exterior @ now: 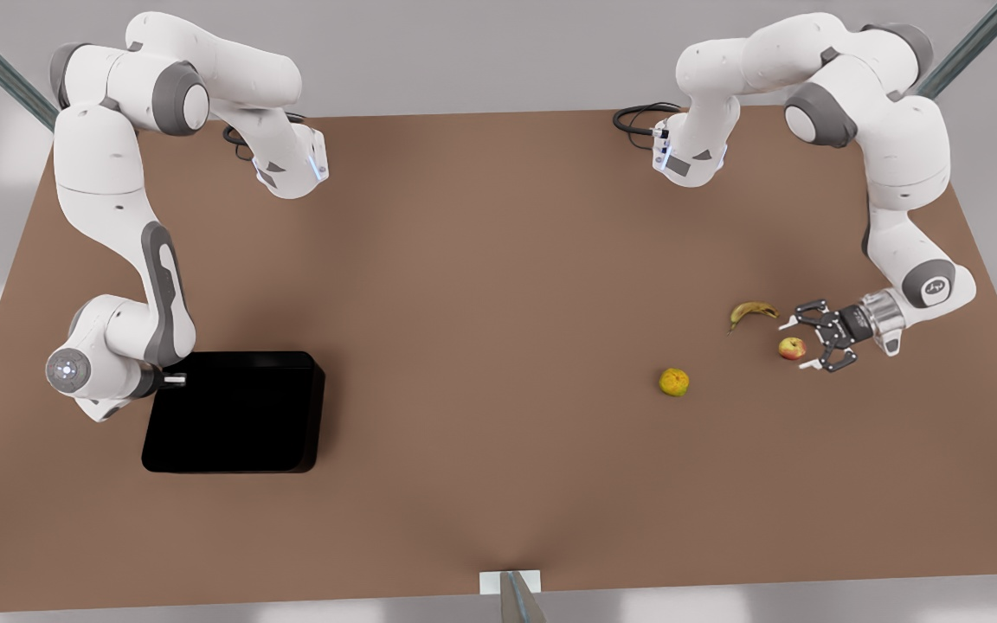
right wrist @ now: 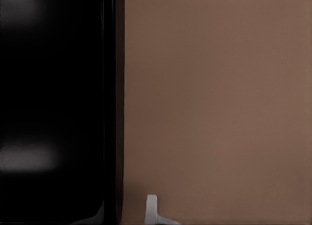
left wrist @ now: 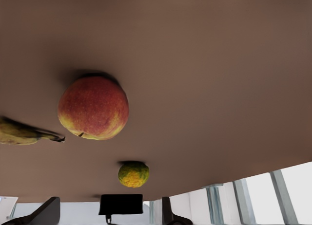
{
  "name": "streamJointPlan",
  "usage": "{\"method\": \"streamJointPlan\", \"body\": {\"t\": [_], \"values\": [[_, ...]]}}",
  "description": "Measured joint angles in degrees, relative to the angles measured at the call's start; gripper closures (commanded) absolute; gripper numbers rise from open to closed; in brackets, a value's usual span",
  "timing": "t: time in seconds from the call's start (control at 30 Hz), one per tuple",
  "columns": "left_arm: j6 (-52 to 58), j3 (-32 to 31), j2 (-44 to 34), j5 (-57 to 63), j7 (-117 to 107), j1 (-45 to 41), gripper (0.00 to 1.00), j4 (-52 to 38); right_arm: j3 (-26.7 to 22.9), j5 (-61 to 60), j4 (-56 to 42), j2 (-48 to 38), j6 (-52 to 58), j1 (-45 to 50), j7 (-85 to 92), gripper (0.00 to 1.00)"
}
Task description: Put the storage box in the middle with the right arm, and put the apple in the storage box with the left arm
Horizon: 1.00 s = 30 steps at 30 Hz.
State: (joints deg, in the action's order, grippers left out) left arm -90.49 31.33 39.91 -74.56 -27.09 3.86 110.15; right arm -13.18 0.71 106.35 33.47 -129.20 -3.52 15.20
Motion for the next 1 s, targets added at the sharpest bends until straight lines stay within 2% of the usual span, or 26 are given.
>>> {"method": "streamJointPlan", "body": {"t": [0.3, 0.53, 0.63, 0.77, 0.9, 1.0], "values": [[0.8, -1.3, 5.7, -3.6, 1.5, 2.5, 0.0, -2.7, 0.1, -0.1, -0.6, -0.1, 0.3, 0.0, 1.3, 0.77], [1.1, -1.4, 5.8, -6.0, 1.6, 2.9, 0.0, -2.5, 0.7, -2.6, -2.8, -0.7, 1.7, 0.8, 3.5, 0.78], [0.7, -1.7, 4.4, -6.2, 1.8, 2.8, 0.0, -0.6, 3.5, -4.6, -3.9, -0.8, 1.7, 2.2, 4.1, 0.77], [0.2, -2.4, 5.0, -6.3, 3.4, 2.7, 0.0, -0.1, 5.6, -8.6, -6.6, -1.4, 1.7, 7.3, 4.0, 0.77], [-0.2, -2.4, 5.7, -6.3, 5.0, 2.7, 0.0, 0.1, 5.6, -8.8, -11.7, 0.0, 1.7, 17.0, 3.6, 0.77], [-0.6, -2.4, 6.7, -6.6, 5.3, 2.7, 0.0, -0.2, 5.7, -14.4, -16.1, 2.8, 1.8, 24.2, 3.8, 0.77]]}}
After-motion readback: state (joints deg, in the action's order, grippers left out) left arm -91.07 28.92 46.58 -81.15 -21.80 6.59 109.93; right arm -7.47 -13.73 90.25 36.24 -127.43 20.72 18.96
